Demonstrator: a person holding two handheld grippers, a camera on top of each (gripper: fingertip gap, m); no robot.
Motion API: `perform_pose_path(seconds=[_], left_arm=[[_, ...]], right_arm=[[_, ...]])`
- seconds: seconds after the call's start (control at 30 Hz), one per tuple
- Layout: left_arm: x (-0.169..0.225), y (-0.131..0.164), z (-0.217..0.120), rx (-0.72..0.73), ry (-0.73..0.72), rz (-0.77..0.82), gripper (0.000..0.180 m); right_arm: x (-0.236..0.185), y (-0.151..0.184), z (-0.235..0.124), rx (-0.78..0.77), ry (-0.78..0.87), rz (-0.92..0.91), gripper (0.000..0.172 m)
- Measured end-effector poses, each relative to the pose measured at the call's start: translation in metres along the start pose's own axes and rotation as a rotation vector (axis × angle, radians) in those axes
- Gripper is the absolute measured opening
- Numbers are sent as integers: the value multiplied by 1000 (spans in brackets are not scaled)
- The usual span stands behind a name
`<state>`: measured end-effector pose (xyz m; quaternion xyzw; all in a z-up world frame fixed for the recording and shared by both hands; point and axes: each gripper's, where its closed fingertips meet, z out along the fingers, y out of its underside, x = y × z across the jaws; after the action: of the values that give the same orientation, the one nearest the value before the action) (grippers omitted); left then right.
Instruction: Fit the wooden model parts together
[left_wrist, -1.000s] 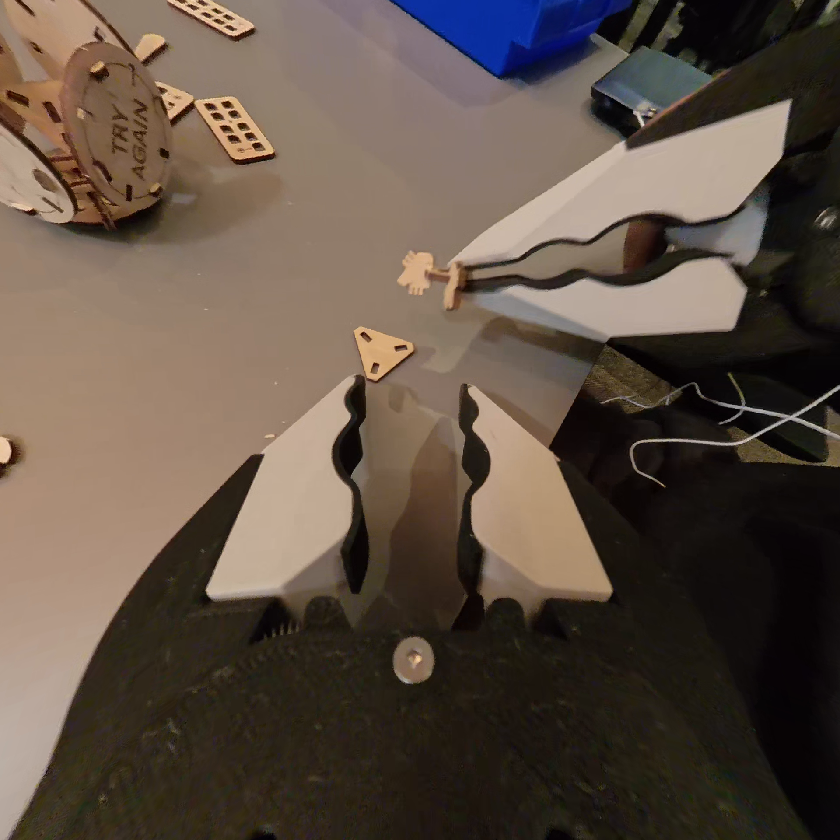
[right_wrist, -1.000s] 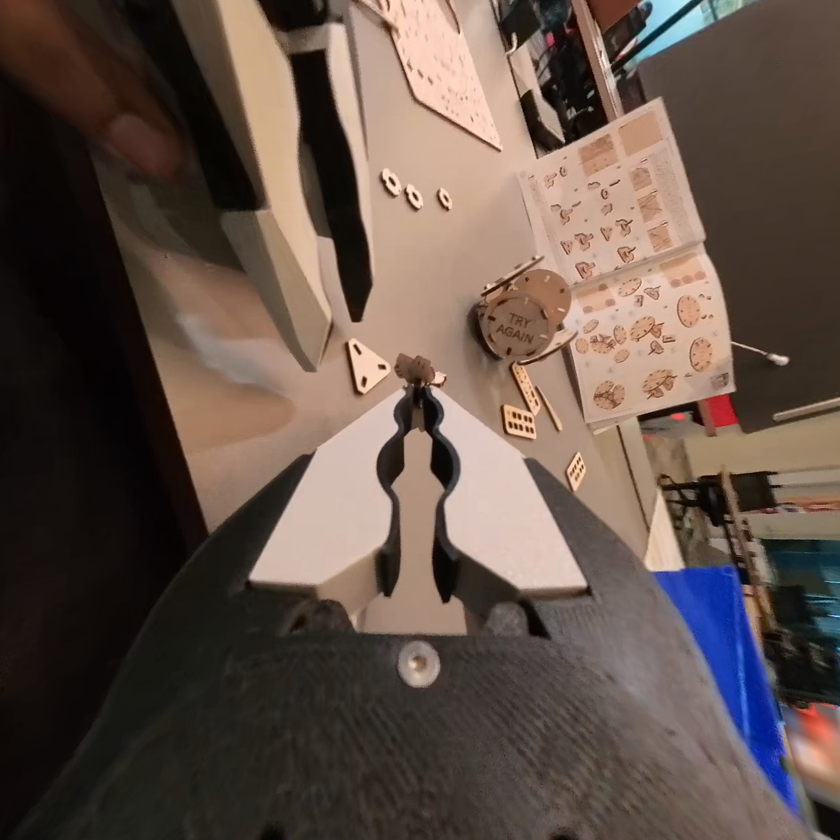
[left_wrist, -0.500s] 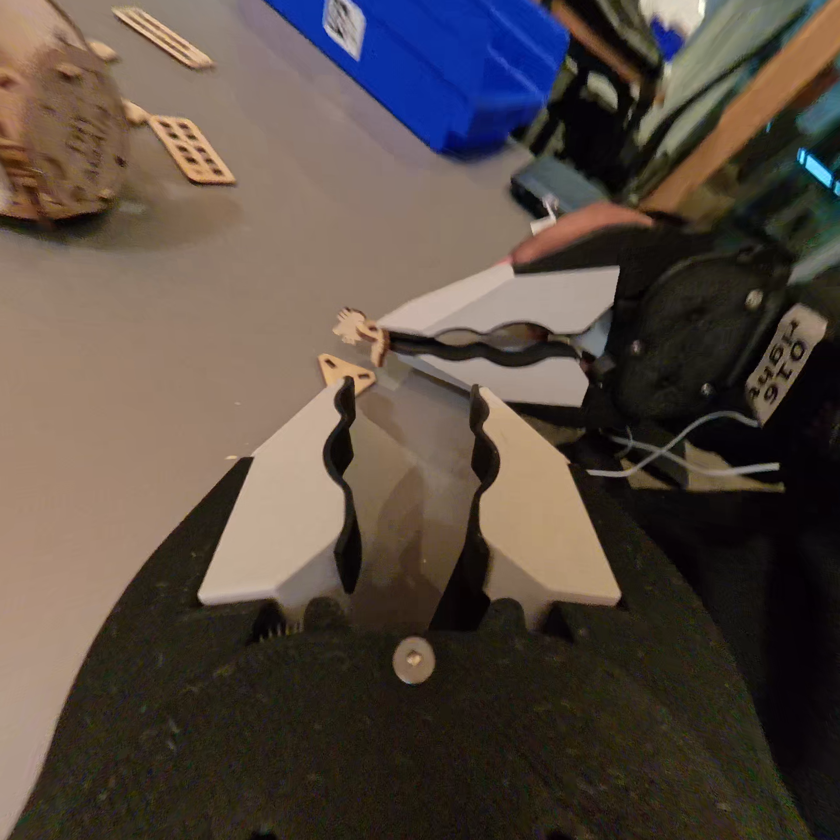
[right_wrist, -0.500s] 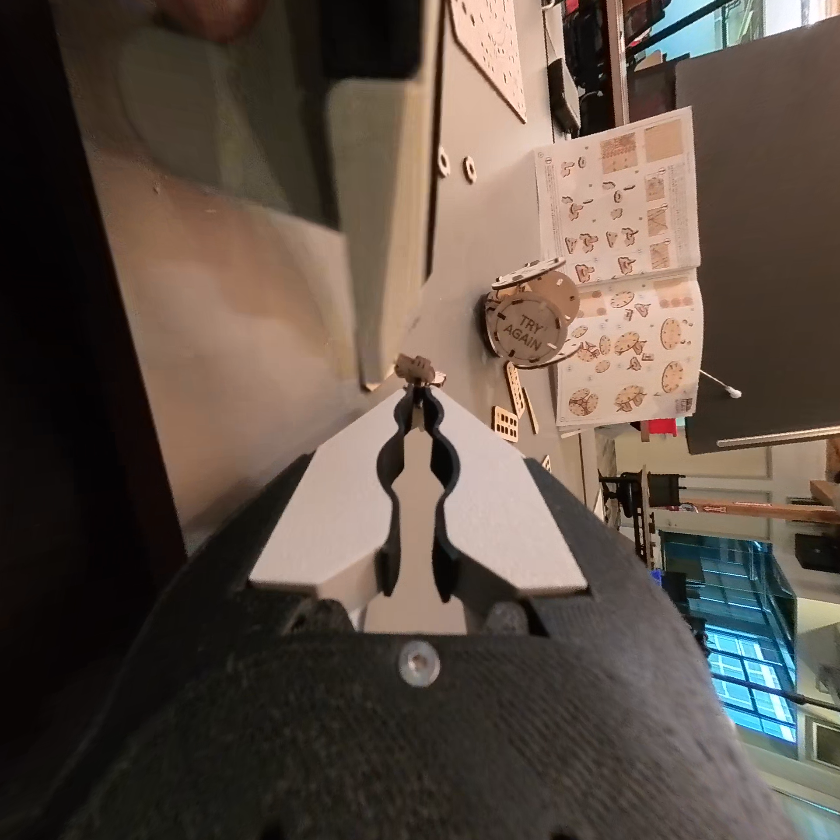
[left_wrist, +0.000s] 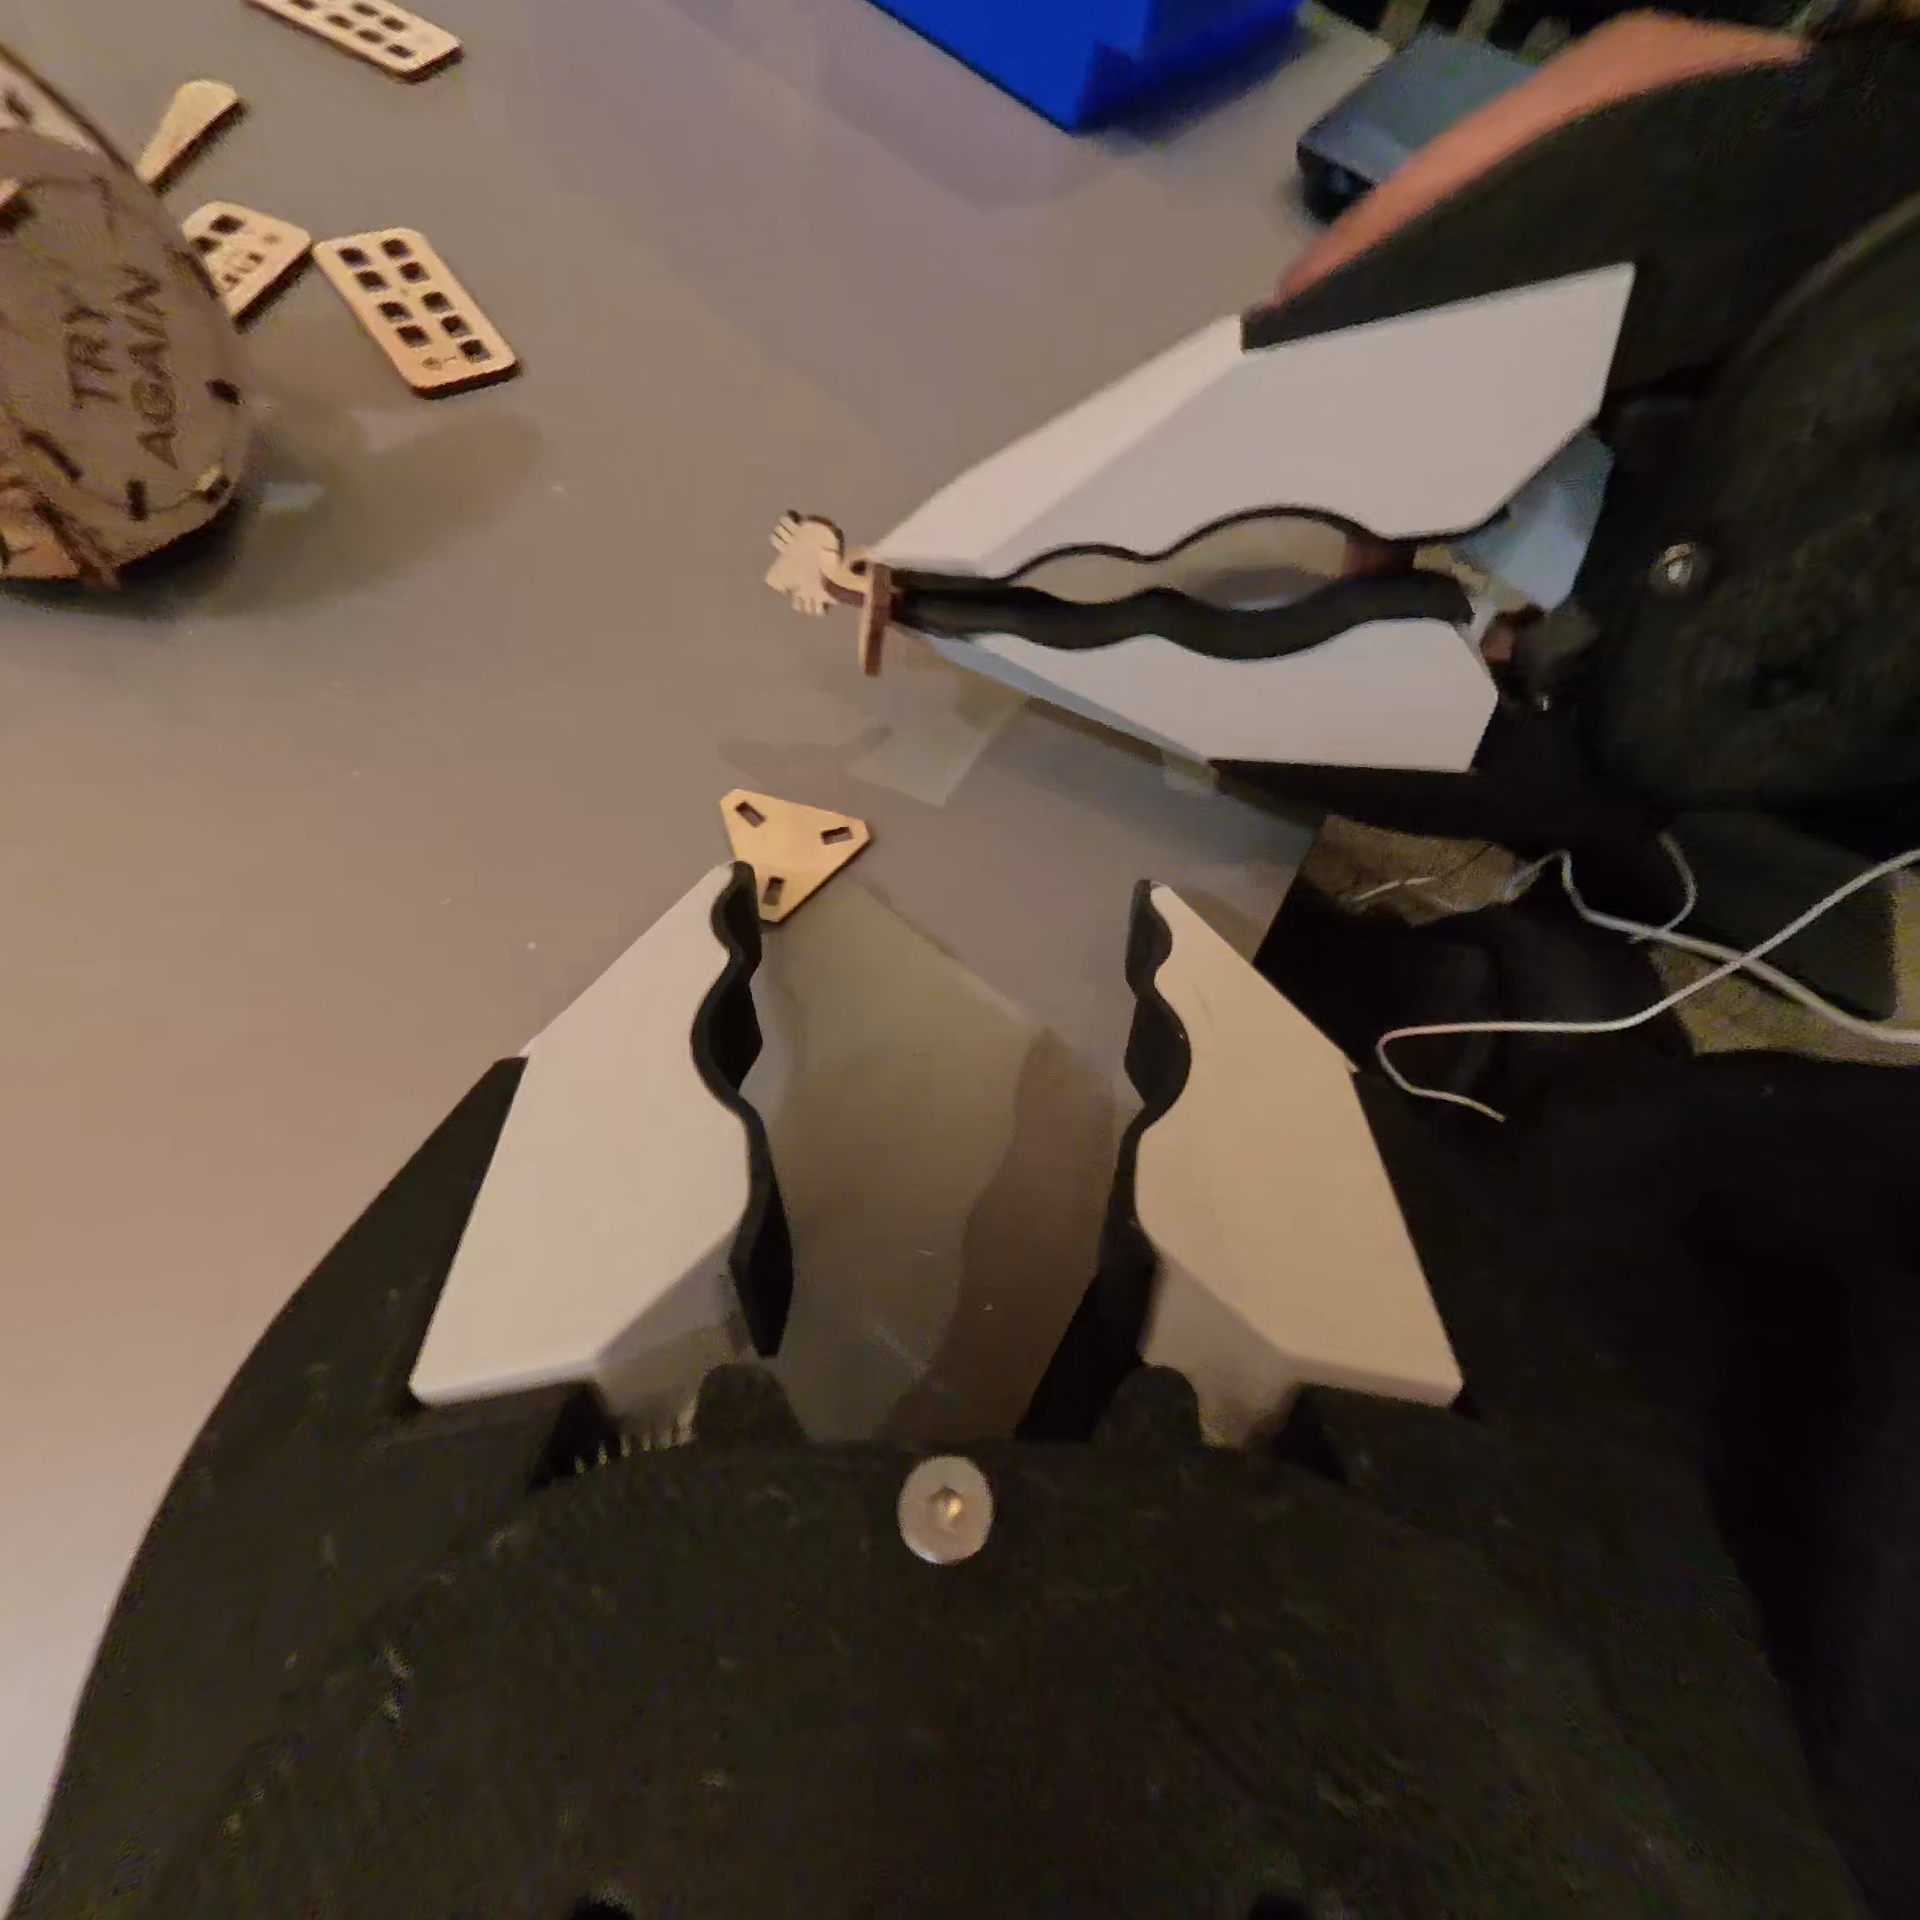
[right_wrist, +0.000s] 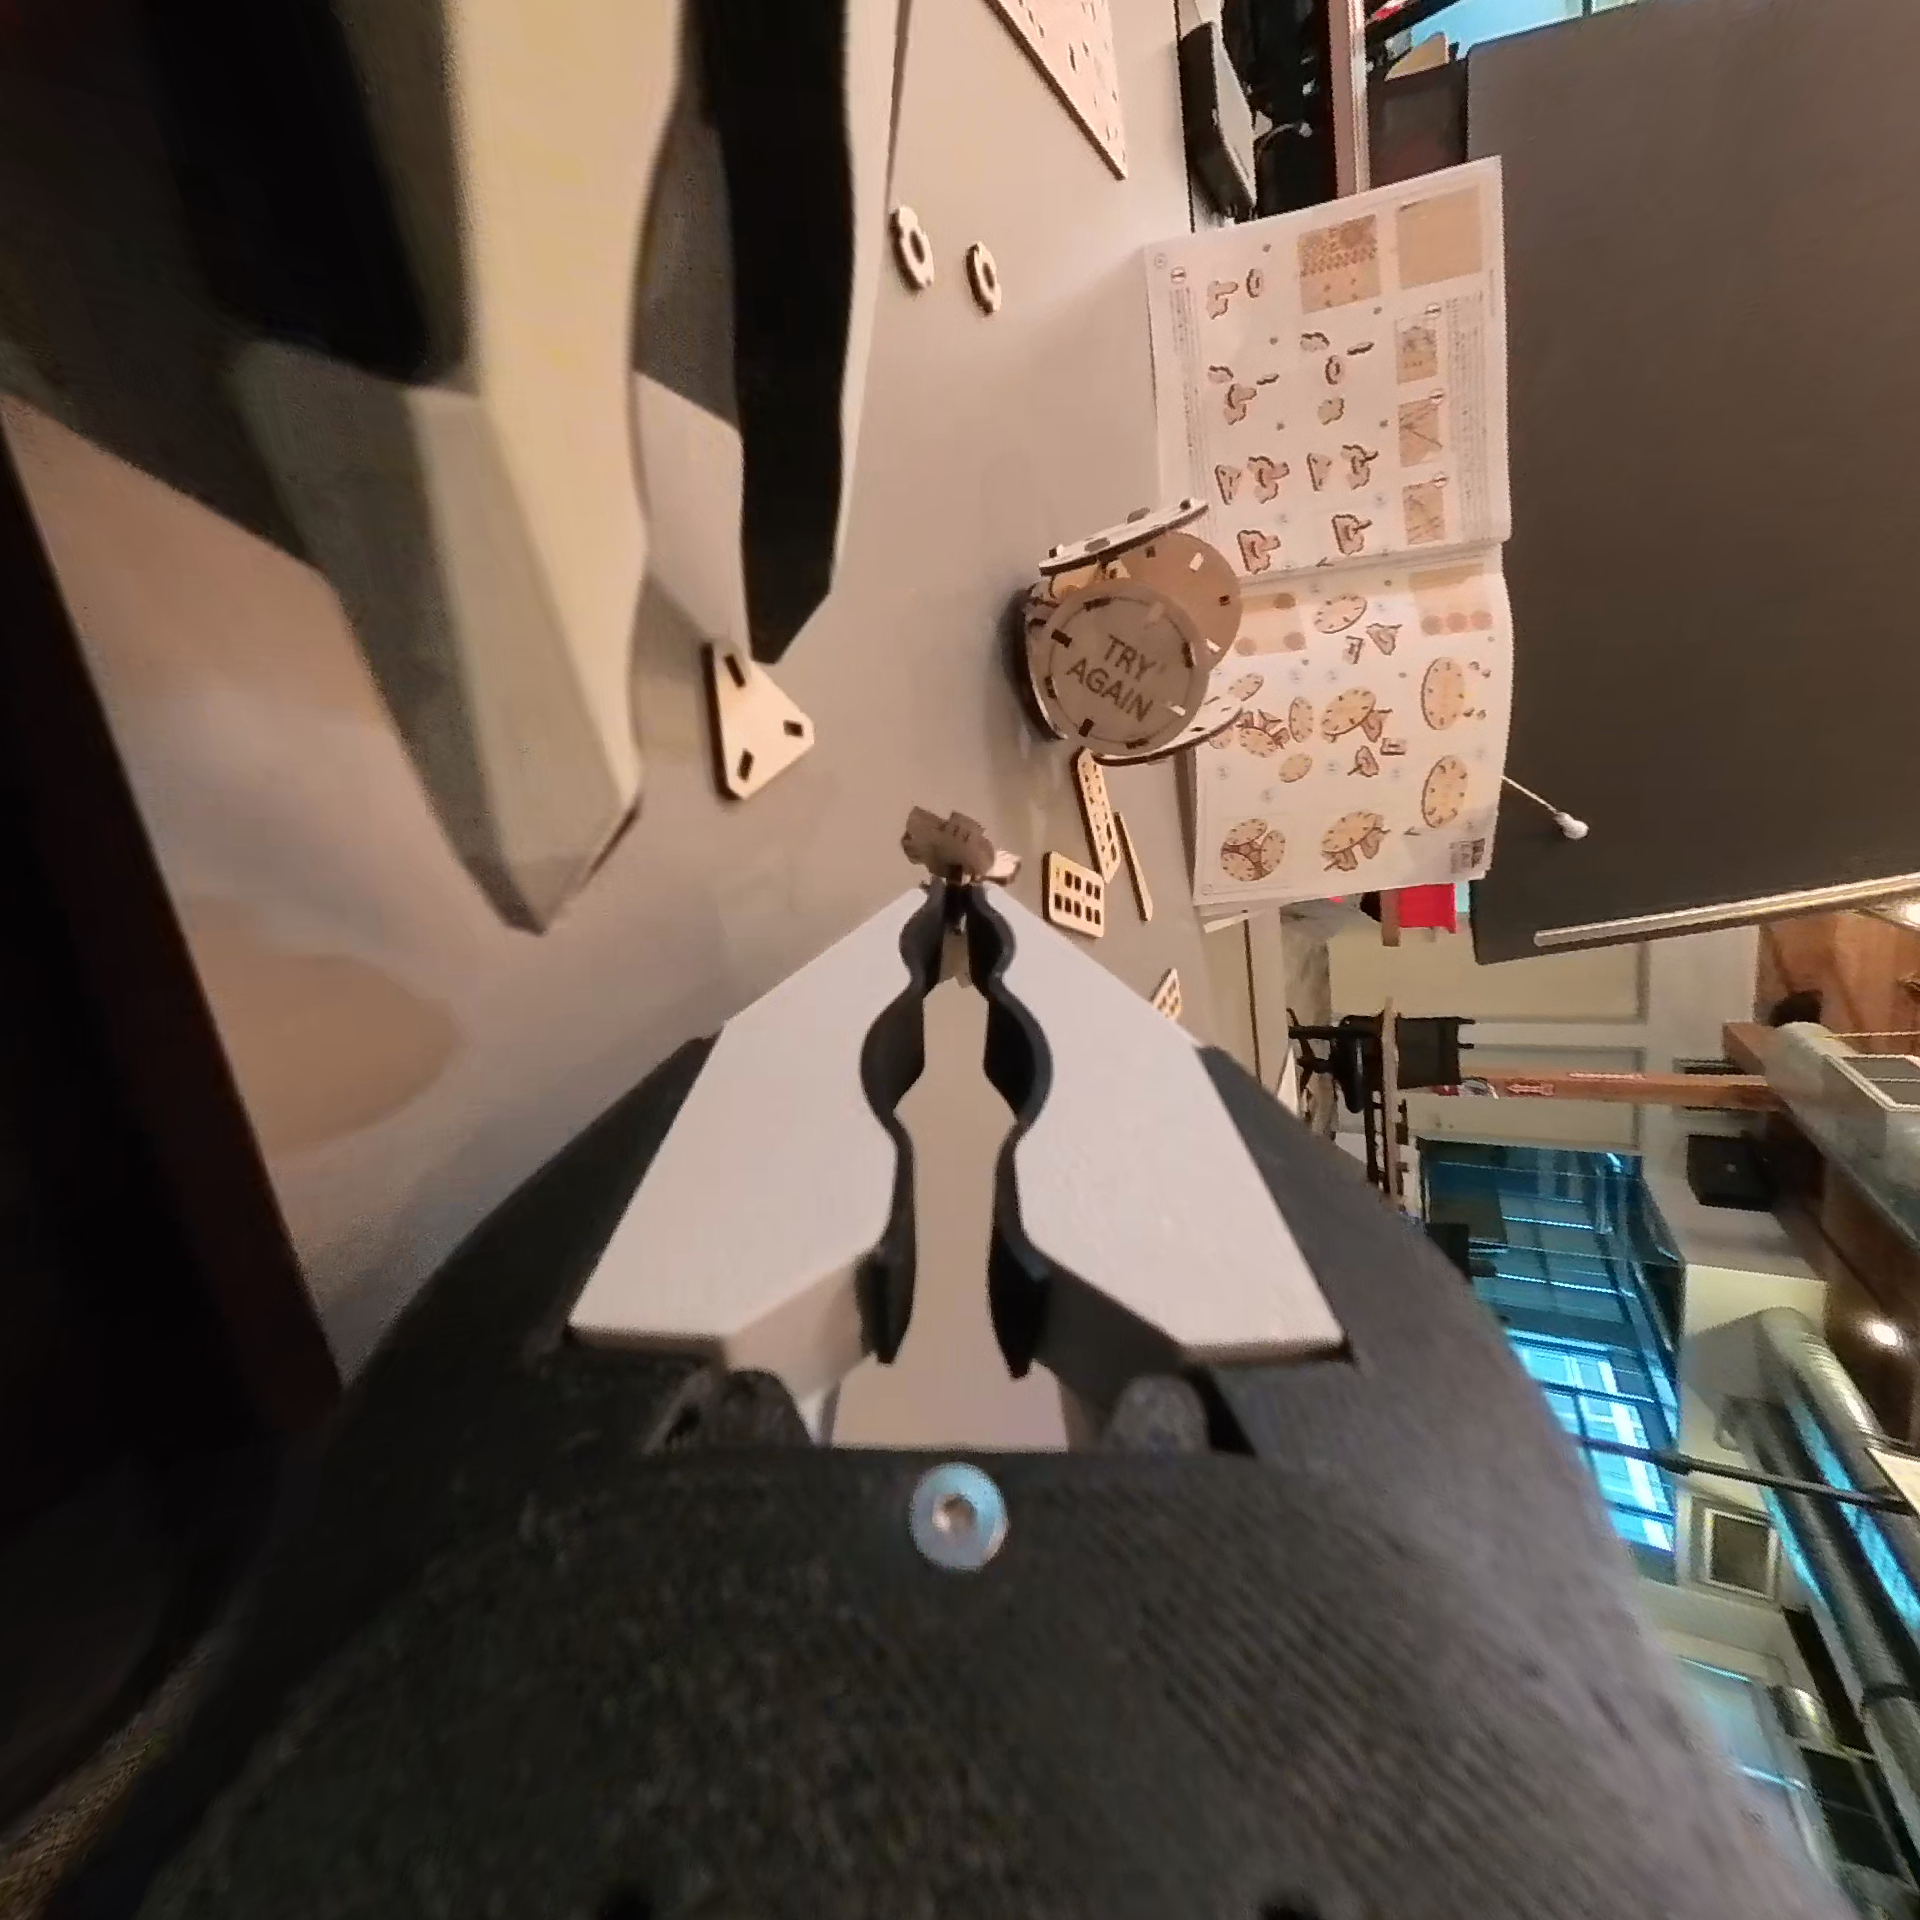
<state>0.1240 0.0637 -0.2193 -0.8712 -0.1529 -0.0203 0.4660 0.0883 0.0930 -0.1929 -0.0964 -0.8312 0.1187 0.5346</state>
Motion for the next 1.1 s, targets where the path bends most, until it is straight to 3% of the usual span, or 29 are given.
perform_pose_path(seconds=[0.1, 0.23, 0.4, 0.7, 1.1], left_arm=[[14, 3, 3, -14, 35, 56, 71], [24, -6, -6, 69, 137, -33, 70], [-11, -22, -27, 201, 85, -195, 71], [-25, -16, -41, 210, 17, -166, 67], [-53, -8, -102, 471, -17, -258, 57]], right_arm=[[2, 2, -2, -7, 9, -12, 3], [1, 4, -3, -12, 14, -17, 3], [-9, -5, -2, -2, 0, -38, 2], [-19, -18, 11, -124, 23, -165, 3], [-24, -24, 20, -258, 3, -207, 3]])
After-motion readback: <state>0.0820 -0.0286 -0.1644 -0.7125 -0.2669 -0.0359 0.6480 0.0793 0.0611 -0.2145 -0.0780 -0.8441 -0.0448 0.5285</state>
